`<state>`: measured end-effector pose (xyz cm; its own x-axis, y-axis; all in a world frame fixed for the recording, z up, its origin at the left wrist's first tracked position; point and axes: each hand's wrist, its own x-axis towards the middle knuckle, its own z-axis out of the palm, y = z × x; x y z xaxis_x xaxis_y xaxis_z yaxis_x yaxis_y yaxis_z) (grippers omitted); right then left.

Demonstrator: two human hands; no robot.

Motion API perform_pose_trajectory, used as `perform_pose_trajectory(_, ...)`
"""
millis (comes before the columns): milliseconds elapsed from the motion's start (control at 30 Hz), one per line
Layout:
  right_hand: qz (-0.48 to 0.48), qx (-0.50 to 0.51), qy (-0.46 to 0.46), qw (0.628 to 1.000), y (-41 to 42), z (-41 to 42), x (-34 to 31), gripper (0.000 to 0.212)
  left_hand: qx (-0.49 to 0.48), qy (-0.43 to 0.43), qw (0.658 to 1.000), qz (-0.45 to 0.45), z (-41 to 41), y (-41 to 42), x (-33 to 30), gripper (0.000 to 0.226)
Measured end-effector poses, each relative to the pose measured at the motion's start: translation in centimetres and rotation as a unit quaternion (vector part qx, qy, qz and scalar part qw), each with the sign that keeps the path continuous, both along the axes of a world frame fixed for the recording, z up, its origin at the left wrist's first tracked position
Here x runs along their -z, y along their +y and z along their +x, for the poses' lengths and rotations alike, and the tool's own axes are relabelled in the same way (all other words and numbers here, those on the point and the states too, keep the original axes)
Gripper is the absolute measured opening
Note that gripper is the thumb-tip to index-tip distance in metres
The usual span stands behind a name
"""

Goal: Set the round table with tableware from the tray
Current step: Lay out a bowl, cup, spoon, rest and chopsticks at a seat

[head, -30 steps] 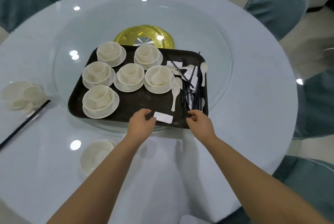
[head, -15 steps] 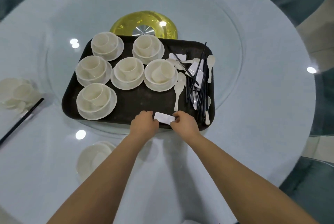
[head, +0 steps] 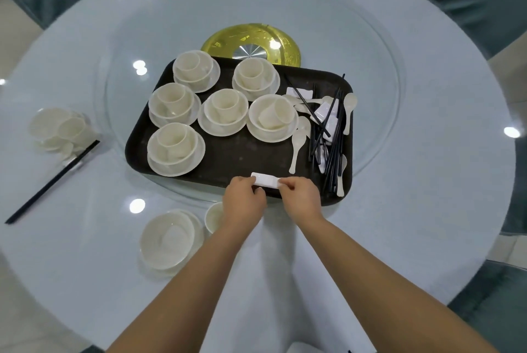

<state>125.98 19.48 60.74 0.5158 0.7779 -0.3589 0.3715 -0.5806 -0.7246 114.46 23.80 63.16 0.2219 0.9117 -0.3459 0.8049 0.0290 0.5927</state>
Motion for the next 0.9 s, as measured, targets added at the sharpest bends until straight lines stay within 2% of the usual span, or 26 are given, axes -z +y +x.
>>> perform_pose_trajectory(67, 0.016, 0.018, 0.002, 1.0, -0.5, -0.2, -0.2, 0.026, -0.023, -0.031, 0.999, 0.011, -0.6, -0.8, -0.4, 0.021)
perform_pose_trajectory(200, 0.036, 0.052, 0.035, 0.997, -1.8, -0.7, -0.4, 0.019, -0.108, -0.081, 0.991, 0.015, -2.2, -2.3, -1.4, 0.042)
perform_pose_trajectory(333, 0.044, 0.042, 0.055, 0.997, -3.2, -1.7, -0.3, 0.014, -0.134, -0.113, 0.985, 0.003, -4.2, -4.1, -1.4, 0.038)
perform_pose_trajectory(467, 0.029, 0.032, 0.077, 0.996, -4.9, -3.6, 0.4, 0.016, -0.128, -0.072, 0.989, -0.018, -6.5, -6.0, -0.6, 0.02)
perform_pose_trajectory(633, -0.025, -0.02, 0.037, 0.999, -6.6, -7.2, 2.1, 0.02, -0.167, -0.081, 0.979, -0.081, -9.5, -8.4, 1.4, 0.033)
perform_pose_trajectory(900, -0.076, -0.079, 0.007, 0.994, -7.1, -9.3, 3.8, 0.03, -0.159, -0.059, 0.977, -0.128, -11.5, -10.9, 3.6, 0.033)
